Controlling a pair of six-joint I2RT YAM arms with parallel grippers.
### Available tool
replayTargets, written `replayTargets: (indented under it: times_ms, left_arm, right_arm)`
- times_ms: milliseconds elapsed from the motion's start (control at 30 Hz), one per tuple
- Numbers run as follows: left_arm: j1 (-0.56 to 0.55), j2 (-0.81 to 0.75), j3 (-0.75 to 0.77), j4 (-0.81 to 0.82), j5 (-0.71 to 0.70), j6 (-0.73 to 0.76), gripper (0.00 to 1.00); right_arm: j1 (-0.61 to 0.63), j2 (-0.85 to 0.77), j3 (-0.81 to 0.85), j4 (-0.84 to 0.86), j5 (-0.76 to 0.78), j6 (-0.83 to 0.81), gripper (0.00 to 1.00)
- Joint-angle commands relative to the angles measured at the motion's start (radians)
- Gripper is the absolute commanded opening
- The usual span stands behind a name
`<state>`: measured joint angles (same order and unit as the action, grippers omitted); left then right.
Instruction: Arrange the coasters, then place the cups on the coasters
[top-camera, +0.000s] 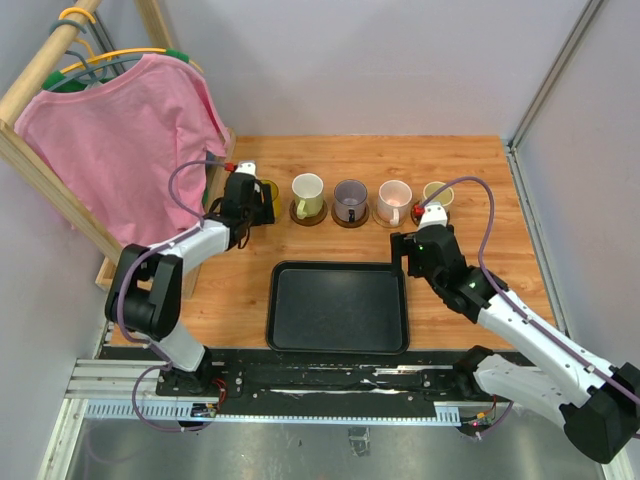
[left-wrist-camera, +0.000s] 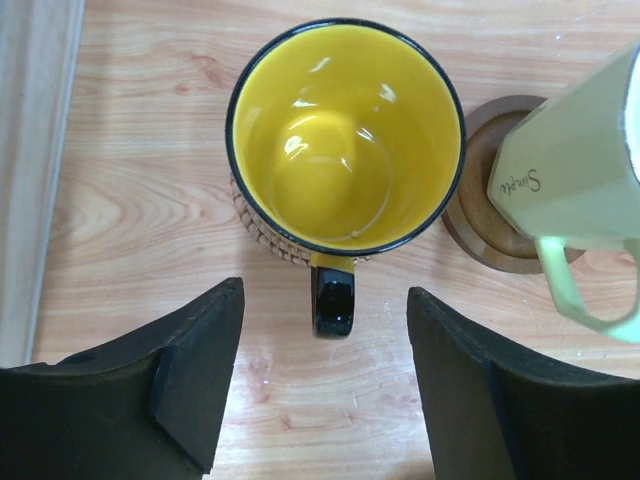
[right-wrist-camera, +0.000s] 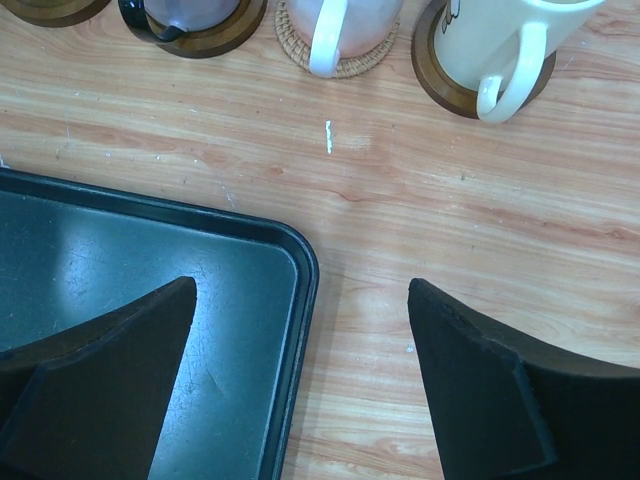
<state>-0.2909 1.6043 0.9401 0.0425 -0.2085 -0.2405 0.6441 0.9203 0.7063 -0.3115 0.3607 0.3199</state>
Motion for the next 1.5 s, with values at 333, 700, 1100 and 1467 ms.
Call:
replayTargets:
  times_ms: [333,700,1100,1467]
  left_arm:
    - [0.006,-0.356,-0.142,-0.065,-0.094,-0.064,0.72]
    - [0.006,-0.674,-0.285,-0.173,-0.144,-0.201,0.83]
    - [0.006,-0.802,-0.307,-0.366,-0.242,-0.36,1.0]
    - [0.006,-0.851,-0.355,-0.382,-0.313,-0.416,1.0]
  right_arm:
    - [-0.229,-0.075,-0.034,0.007,-0.033,0.055,0.92]
    - [-0.681,-0.294,-0.182,-0.008,-0.292,0.291,0.98]
    - [-0.69,-0.414,-0.168,-0.089,-0.162,0.256,0.98]
    - [-0.69,-0.405,-0.169,-0.098,-0.168,0.251,0.98]
